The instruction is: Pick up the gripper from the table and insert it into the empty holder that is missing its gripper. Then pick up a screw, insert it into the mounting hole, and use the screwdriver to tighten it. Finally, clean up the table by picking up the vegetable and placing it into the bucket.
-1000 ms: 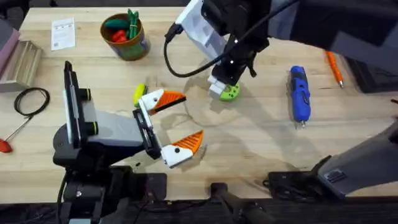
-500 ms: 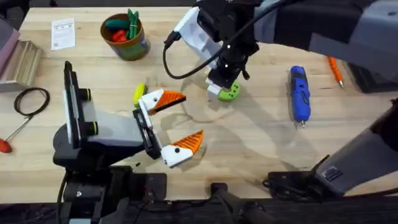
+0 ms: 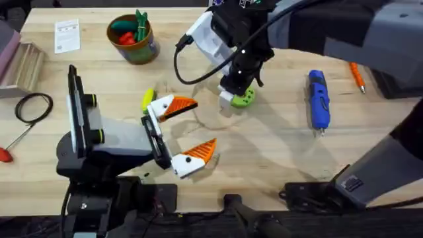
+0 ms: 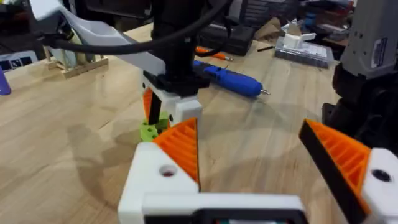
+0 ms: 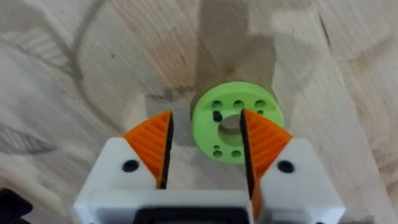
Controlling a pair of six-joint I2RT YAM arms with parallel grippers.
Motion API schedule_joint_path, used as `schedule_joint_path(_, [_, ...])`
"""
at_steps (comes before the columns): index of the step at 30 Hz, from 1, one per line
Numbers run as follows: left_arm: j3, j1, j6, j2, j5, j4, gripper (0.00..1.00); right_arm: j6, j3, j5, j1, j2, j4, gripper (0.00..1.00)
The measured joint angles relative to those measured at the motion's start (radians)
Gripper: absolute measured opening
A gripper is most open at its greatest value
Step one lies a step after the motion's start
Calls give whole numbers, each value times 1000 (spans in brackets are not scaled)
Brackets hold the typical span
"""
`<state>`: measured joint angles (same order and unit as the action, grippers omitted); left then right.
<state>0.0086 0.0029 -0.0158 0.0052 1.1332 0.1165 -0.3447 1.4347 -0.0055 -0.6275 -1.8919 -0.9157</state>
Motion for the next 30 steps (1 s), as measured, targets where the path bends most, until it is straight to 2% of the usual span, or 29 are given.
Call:
schedule_joint_path(13, [0, 0, 0, 0, 0, 0, 985, 0, -7, -19, 6, 0, 8, 551])
schedule_joint_path(30, [0, 0, 0, 0, 0, 0, 985, 0, -34, 5, 6, 0, 33, 511])
